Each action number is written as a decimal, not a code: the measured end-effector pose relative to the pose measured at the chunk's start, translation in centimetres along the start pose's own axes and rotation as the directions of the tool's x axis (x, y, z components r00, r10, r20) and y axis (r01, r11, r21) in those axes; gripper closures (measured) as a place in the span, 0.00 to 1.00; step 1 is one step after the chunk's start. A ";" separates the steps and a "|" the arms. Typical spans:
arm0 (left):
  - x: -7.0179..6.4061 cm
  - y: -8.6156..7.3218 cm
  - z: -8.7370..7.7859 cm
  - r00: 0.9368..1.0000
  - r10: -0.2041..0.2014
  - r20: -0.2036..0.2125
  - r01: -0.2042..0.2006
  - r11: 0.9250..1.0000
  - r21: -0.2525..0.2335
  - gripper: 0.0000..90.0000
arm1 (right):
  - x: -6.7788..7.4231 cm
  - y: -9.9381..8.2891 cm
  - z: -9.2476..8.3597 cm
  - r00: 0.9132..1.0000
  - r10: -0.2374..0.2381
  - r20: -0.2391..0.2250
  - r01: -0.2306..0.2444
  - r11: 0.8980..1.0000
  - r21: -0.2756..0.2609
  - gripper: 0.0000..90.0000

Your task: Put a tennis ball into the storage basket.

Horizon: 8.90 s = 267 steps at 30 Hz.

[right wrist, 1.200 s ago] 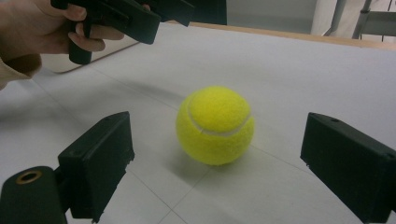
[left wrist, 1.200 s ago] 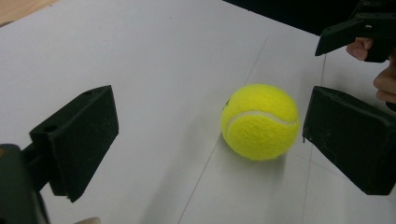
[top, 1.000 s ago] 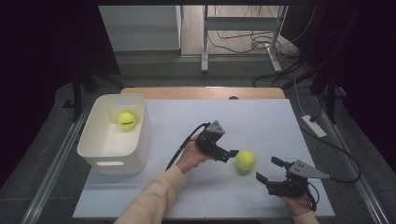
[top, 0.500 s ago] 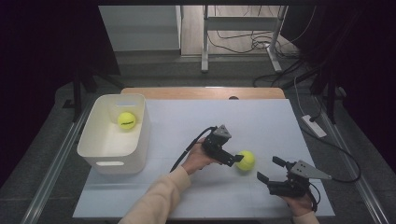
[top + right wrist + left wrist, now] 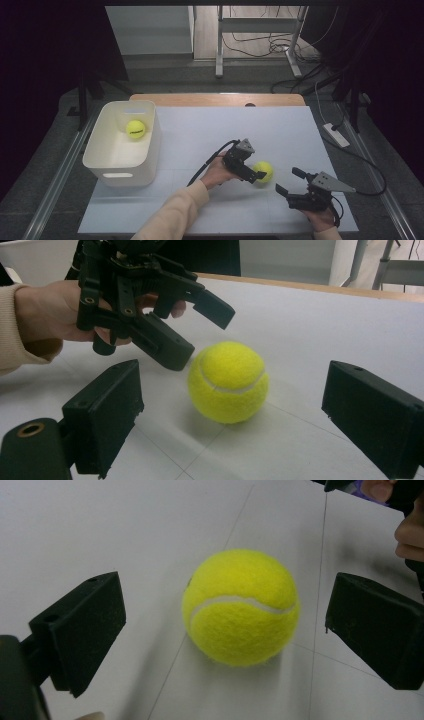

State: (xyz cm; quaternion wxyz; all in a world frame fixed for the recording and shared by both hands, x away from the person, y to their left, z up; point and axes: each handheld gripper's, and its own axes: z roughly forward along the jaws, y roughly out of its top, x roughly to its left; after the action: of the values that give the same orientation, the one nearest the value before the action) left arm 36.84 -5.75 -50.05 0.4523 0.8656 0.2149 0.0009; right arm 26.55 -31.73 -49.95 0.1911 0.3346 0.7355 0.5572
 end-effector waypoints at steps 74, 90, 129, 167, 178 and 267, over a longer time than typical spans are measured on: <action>0.8 0.5 -6.7 0.996 -0.005 -0.085 -0.003 0.996 -0.092 0.29 | -0.2 -0.3 0.2 1.000 -0.002 0.008 0.002 1.000 0.025 0.10; 1.2 0.3 -9.8 0.992 -0.030 -0.122 0.011 0.989 -0.149 0.29 | -0.1 -0.3 0.3 1.000 -0.001 0.011 0.000 1.000 0.028 0.10; 1.1 0.4 -14.4 0.982 -0.047 -0.181 0.005 0.975 -0.221 0.29 | 0.1 -0.2 0.4 1.000 -0.005 0.012 0.005 0.999 0.032 0.10; 1.5 -0.4 -19.4 0.960 -0.090 -0.265 0.014 0.961 -0.278 0.29 | 0.2 -0.2 0.7 1.000 -0.006 0.013 0.006 0.999 0.035 0.10; 1.7 -0.7 -20.0 0.953 -0.111 -0.282 0.029 0.959 -0.281 0.29 | 0.2 -0.2 0.7 1.000 -0.009 0.015 0.009 0.999 0.036 0.10; 3.8 -3.7 -29.1 0.849 -0.231 -0.475 0.068 0.939 -0.336 0.29 | 0.3 -0.1 1.0 1.000 -0.011 0.009 0.011 0.999 0.039 0.11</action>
State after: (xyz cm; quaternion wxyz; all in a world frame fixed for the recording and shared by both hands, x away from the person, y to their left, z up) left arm 33.25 20.28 -36.48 0.5074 0.7339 0.3909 0.2263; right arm 26.94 -30.87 -50.34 0.1910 0.3367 0.7472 0.5403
